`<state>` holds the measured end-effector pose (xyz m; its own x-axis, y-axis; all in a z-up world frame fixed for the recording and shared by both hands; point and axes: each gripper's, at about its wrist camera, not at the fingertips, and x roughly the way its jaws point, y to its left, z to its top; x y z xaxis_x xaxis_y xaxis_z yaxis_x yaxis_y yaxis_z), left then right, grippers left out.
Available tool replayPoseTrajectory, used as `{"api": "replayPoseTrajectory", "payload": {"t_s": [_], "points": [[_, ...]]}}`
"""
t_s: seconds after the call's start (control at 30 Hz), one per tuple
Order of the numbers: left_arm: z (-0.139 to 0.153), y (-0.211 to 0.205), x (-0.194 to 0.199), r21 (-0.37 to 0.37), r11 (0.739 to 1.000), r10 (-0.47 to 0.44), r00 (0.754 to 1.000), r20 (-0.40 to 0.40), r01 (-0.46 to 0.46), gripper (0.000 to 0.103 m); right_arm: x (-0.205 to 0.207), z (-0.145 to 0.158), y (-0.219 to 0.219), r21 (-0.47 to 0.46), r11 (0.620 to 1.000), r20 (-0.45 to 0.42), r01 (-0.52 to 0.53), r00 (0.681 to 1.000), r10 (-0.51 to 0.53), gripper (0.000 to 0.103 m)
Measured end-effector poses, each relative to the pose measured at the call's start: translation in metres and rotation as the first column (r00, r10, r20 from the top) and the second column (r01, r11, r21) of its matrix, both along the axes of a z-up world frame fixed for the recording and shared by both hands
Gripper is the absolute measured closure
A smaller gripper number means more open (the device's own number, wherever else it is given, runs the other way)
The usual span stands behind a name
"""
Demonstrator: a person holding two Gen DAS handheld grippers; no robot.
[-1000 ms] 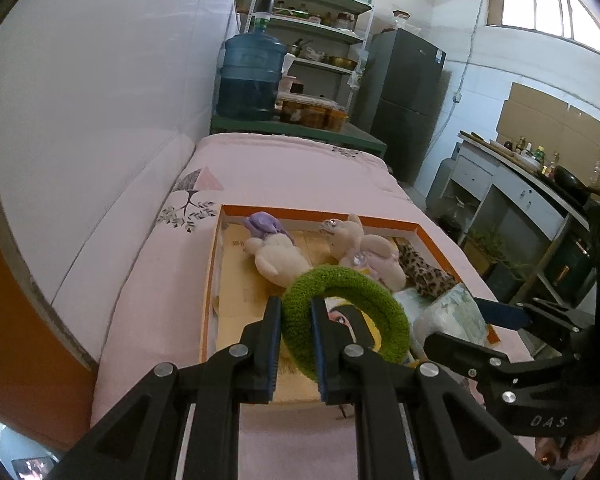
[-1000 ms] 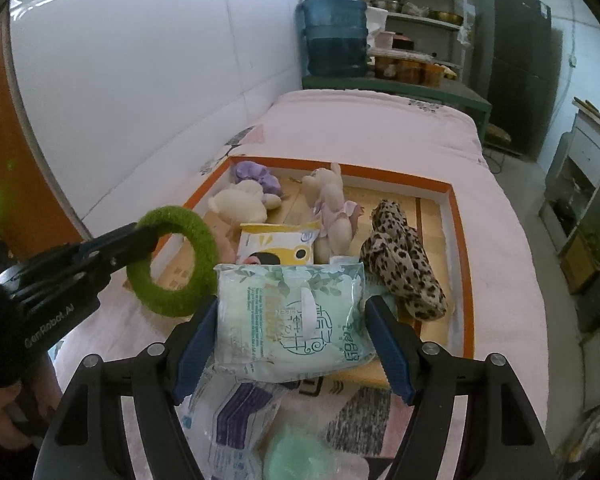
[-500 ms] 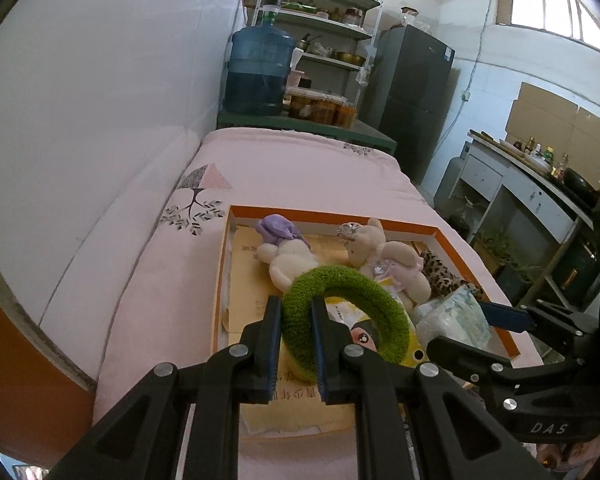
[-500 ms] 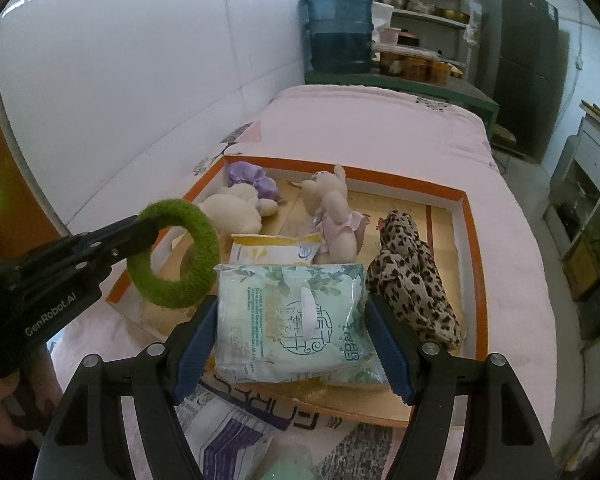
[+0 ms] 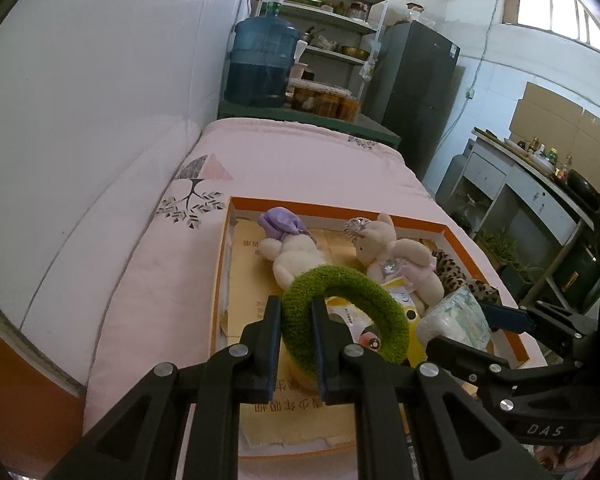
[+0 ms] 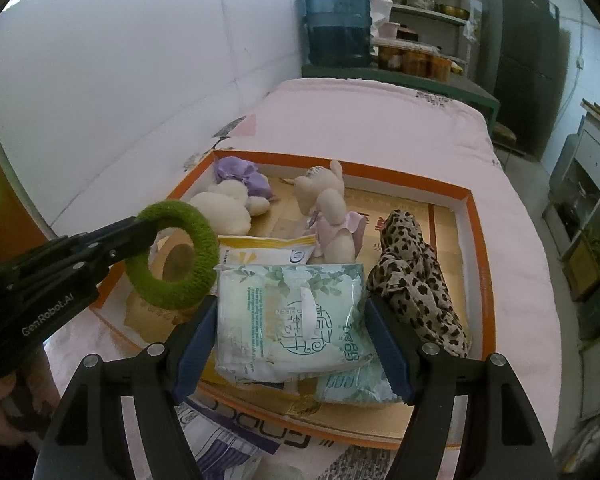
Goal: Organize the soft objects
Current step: 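Carry the green ring and white-green pack over the tray and lower them inside, then open both grippers to release the ring and pack into the tray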
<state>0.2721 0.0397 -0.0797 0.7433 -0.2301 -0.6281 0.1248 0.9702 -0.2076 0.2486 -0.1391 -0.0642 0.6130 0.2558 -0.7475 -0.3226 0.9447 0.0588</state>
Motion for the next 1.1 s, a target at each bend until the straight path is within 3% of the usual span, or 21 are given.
{"api": "replayPoseTrajectory", "payload": {"t_s": [0.53, 0.77, 0.87, 1.03, 1.1], "points": [[-0.010, -0.001, 0.010, -0.007, 1.000, 0.005, 1.000, -0.030, -0.005, 0.088, 0.008, -0.005, 0.000, -0.008, 1.000, -0.001, 0.006, 1.000, -0.006, 0.028], [-0.017, 0.002, 0.016, -0.051, 0.999, -0.009, 0.998, -0.061, 0.006, 0.088, 0.012, -0.010, 0.001, -0.021, 1.000, 0.006, 0.006, 1.000, -0.006, 0.028], [-0.019, 0.005, 0.017, -0.071, 0.997, -0.005, 0.997, -0.071, 0.000, 0.081, 0.012, -0.011, 0.001, -0.021, 1.000, 0.005, 0.005, 1.000, -0.005, 0.027], [-0.018, 0.007, 0.016, -0.065, 0.998, 0.016, 0.998, -0.065, -0.020, 0.058, 0.012, -0.011, 0.001, -0.014, 1.000, 0.006, 0.006, 1.000, -0.006, 0.027], [-0.018, 0.007, 0.015, -0.068, 0.997, 0.020, 0.998, -0.065, -0.024, 0.055, 0.012, -0.011, 0.001, -0.015, 1.000, 0.009, 0.006, 1.000, -0.005, 0.026]]}}
